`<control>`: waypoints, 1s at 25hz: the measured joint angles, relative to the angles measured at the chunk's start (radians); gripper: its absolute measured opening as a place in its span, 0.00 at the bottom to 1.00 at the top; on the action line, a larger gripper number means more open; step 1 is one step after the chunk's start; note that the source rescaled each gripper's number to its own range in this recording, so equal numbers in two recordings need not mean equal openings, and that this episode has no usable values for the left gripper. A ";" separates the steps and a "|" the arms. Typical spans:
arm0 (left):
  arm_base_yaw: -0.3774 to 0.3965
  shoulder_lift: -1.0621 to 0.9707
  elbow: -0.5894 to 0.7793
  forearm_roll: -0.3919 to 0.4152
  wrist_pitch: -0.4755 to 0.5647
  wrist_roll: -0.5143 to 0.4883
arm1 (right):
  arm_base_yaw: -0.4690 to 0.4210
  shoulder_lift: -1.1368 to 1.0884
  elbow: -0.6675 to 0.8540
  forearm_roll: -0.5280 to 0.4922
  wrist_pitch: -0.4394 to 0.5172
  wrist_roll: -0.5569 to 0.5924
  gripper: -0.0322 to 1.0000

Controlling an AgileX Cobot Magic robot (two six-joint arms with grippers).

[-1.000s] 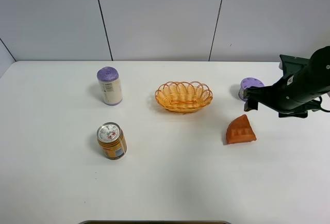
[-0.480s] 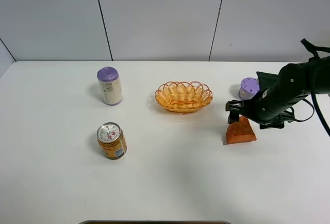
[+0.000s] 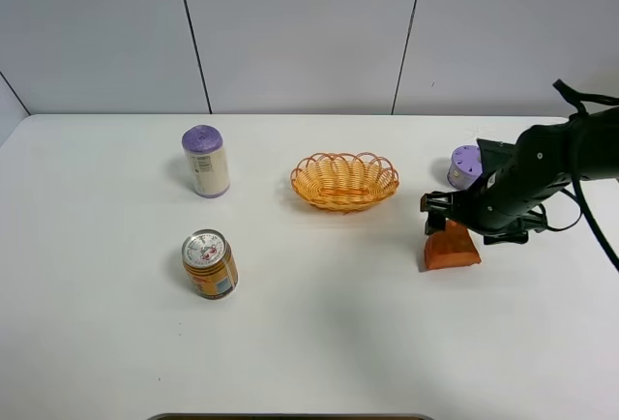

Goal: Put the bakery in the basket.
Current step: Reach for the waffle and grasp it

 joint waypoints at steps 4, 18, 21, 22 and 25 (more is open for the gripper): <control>0.000 0.000 0.000 0.000 0.000 0.000 | 0.000 0.035 0.000 0.000 -0.020 0.000 0.51; 0.000 0.000 0.000 0.000 0.000 0.000 | 0.000 0.078 -0.001 0.000 -0.049 0.000 0.51; 0.000 0.000 0.000 0.000 0.000 0.000 | 0.000 0.078 -0.001 0.000 -0.049 0.000 0.51; 0.000 0.000 0.000 0.000 0.000 0.000 | 0.000 0.078 -0.001 0.000 -0.049 0.000 0.49; 0.000 0.000 0.000 0.000 0.000 0.000 | 0.000 0.078 -0.001 0.000 -0.049 0.000 0.40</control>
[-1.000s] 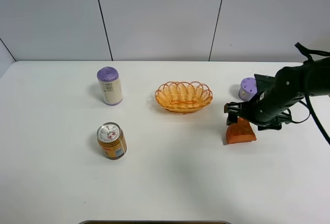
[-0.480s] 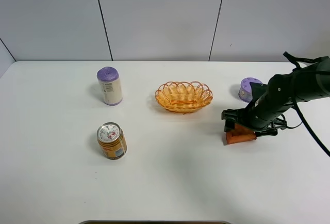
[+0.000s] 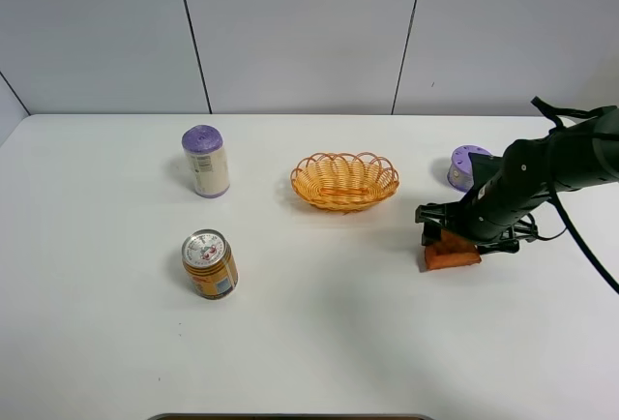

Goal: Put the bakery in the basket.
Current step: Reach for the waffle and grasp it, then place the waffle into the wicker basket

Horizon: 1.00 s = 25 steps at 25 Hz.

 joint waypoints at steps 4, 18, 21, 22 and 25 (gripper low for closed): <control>0.000 0.000 0.000 0.000 0.000 0.000 | 0.000 0.000 0.000 0.000 -0.001 0.000 0.13; 0.000 0.000 0.000 0.000 0.000 0.000 | 0.000 0.000 0.000 0.000 -0.001 -0.003 0.03; 0.000 0.000 0.000 0.000 0.000 0.000 | 0.000 0.000 0.000 0.000 -0.002 -0.003 0.03; 0.000 0.000 0.000 0.000 0.000 0.000 | 0.000 0.000 0.000 0.000 -0.002 -0.003 0.03; 0.000 0.000 0.000 0.000 0.000 0.000 | 0.000 0.000 0.000 0.000 -0.002 -0.003 0.03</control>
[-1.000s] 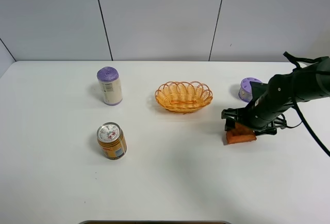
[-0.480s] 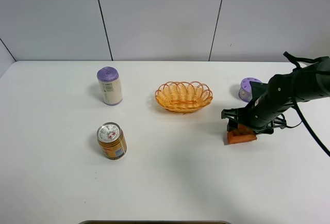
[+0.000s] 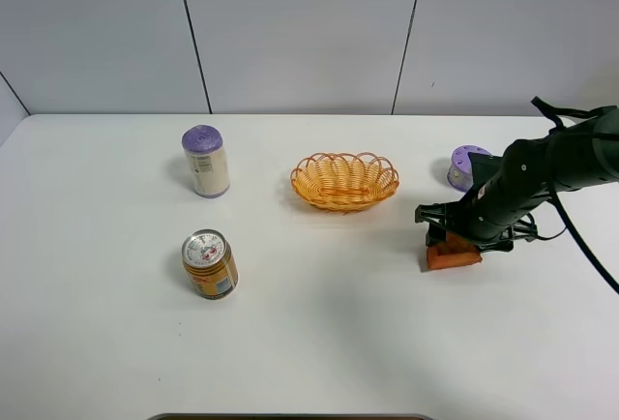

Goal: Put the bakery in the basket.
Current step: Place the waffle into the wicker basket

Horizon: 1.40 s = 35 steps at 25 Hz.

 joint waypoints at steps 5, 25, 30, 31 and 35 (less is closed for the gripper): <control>0.000 0.000 0.000 0.000 0.000 0.000 | 0.000 0.000 0.000 0.000 0.000 0.000 0.03; 0.000 0.000 0.000 0.000 0.000 0.000 | 0.016 -0.293 0.001 -0.030 0.067 0.000 0.03; 0.000 0.000 0.000 0.000 0.000 0.000 | 0.057 -0.379 0.001 -0.034 0.060 0.000 0.03; 0.000 0.000 0.000 0.000 0.000 0.000 | 0.067 -0.389 0.001 -0.034 0.050 0.000 0.03; 0.000 0.000 0.000 0.000 0.000 0.000 | 0.112 -0.397 -0.020 -0.034 0.025 0.003 0.03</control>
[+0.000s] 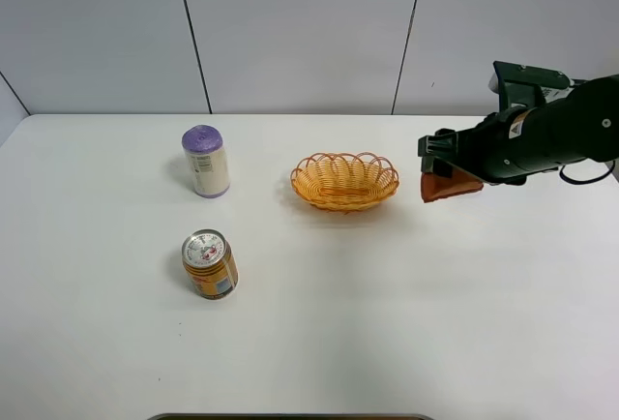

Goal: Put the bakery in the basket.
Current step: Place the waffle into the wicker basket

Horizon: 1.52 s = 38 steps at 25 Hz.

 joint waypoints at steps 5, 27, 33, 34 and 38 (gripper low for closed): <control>0.000 0.000 0.000 0.000 0.000 0.000 | 0.054 0.000 -0.079 0.000 -0.050 0.000 0.03; 0.000 0.000 0.000 0.000 0.000 0.000 | 0.161 0.387 -0.396 0.000 -0.159 0.000 0.03; 0.000 0.000 0.000 0.000 0.000 0.000 | 0.161 0.454 -0.398 0.010 -0.175 0.000 0.03; 0.000 0.000 0.000 0.000 0.000 0.000 | 0.161 0.465 -0.398 0.011 -0.176 0.000 0.03; 0.000 0.000 0.000 0.000 0.000 0.000 | 0.161 0.514 -0.398 0.027 -0.182 0.005 0.03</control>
